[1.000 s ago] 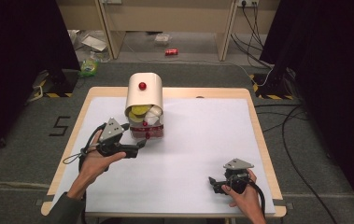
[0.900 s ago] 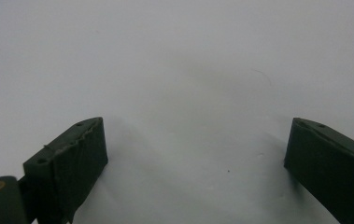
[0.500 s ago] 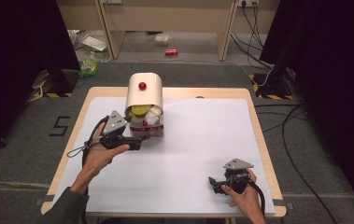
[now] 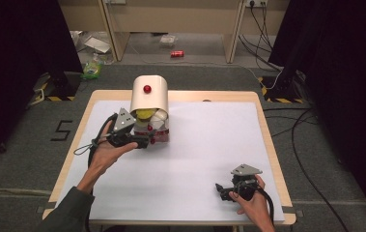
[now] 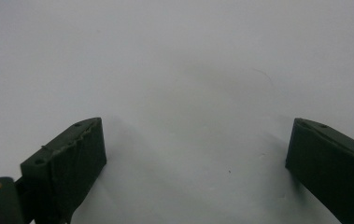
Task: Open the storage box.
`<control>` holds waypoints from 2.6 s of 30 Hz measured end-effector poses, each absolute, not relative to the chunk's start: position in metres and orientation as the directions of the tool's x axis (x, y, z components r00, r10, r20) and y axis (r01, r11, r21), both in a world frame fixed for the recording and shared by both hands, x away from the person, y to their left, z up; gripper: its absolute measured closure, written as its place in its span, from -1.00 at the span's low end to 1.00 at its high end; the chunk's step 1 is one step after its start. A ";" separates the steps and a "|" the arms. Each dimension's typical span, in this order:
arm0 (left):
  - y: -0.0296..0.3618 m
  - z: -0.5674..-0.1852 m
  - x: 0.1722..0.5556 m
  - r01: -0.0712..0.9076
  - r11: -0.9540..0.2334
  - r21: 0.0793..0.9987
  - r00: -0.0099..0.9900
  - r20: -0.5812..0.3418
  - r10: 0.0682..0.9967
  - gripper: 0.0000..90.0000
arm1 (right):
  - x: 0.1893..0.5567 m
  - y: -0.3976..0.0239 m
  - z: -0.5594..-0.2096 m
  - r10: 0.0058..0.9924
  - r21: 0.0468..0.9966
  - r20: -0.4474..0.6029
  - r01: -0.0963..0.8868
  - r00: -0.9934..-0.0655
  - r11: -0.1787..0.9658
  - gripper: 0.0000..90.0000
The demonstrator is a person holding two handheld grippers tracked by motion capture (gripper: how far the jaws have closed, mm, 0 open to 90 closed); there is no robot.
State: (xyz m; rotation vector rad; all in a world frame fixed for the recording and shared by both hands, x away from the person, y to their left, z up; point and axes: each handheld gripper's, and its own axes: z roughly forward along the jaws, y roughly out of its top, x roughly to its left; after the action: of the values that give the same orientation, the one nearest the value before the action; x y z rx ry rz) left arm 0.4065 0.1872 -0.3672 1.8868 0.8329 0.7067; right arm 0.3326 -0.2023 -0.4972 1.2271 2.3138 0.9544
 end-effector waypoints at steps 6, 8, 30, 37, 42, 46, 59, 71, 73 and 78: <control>0.183 -0.374 0.414 0.282 -0.353 0.892 0.602 0.122 0.789 -0.66 | 0.333 -0.202 -0.497 0.827 0.703 0.005 0.590 -0.562 0.397 -0.89; 0.182 -0.375 0.417 0.285 -0.358 0.889 0.600 0.126 0.790 -0.65 | 0.333 -0.202 -0.497 0.827 0.703 0.005 0.590 -0.563 0.397 -0.89; 0.180 -0.375 0.395 0.331 -0.364 0.870 0.610 0.097 0.786 -0.66 | 0.333 -0.202 -0.497 0.826 0.700 0.006 0.592 -0.564 0.399 -0.89; 0.179 -0.378 0.382 0.325 -0.363 0.873 0.609 0.101 0.787 -0.66 | 0.333 -0.202 -0.497 0.824 0.700 0.004 0.590 -0.567 0.402 -0.90; 0.179 -0.379 0.375 0.325 -0.369 0.871 0.615 0.102 0.782 -0.66 | 0.333 -0.202 -0.497 0.824 0.699 0.006 0.592 -0.566 0.401 -0.90; 0.179 -0.380 0.371 0.326 -0.367 0.871 0.618 0.097 0.780 -0.66 | 0.333 -0.202 -0.497 0.823 0.700 0.004 0.590 -0.567 0.403 -0.91; 0.182 -0.383 0.356 0.309 -0.353 0.883 0.619 0.095 0.779 -0.65 | 0.333 -0.202 -0.497 0.824 0.700 0.004 0.590 -0.567 0.403 -0.91; 0.182 -0.384 0.349 0.299 -0.366 0.881 0.619 0.113 0.777 -0.65 | 0.333 -0.202 -0.497 0.824 0.700 0.002 0.589 -0.567 0.404 -0.90; 0.183 -0.384 0.347 0.285 -0.378 0.881 0.622 0.130 0.772 -0.65 | 0.333 -0.202 -0.497 0.823 0.700 0.002 0.589 -0.567 0.404 -0.90; 0.183 -0.386 0.341 0.280 -0.375 0.884 0.623 0.130 0.771 -0.65 | 0.333 -0.202 -0.497 0.824 0.699 0.004 0.591 -0.566 0.402 -0.91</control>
State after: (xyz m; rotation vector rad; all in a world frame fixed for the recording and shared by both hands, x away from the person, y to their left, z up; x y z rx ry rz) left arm 0.3408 0.1825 -0.3862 1.9367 0.8318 0.6806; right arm 0.3327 -0.2021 -0.4971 1.2248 2.3216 0.9503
